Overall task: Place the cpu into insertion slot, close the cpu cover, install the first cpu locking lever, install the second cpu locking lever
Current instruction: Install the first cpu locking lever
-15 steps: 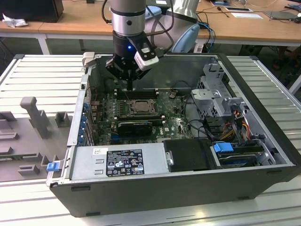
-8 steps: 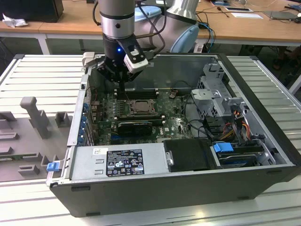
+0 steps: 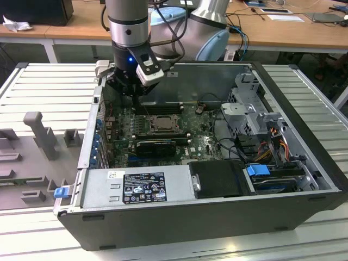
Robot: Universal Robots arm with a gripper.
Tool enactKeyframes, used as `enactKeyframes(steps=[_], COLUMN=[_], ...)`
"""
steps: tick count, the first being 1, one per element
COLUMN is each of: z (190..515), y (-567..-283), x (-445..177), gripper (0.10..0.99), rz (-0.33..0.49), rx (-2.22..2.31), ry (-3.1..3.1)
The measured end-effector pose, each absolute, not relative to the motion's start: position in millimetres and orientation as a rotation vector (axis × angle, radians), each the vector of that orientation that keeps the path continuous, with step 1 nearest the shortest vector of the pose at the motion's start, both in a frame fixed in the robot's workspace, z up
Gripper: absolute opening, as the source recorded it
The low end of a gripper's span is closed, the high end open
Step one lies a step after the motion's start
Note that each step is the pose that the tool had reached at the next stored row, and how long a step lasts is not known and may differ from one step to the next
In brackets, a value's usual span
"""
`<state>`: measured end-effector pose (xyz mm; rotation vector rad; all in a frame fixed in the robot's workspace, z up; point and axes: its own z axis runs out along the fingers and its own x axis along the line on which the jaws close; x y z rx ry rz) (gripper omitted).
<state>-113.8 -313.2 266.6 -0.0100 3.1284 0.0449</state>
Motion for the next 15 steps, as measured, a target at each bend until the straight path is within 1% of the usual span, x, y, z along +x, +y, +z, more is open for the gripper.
enactKeyframes(steps=[12, 15], z=[260, 260], y=[-284, -283], x=[-115, -107], gripper=[0.106, 0.106], rz=[0.045, 0.045], rx=[-0.010, -0.010], ry=[3.128, 3.129])
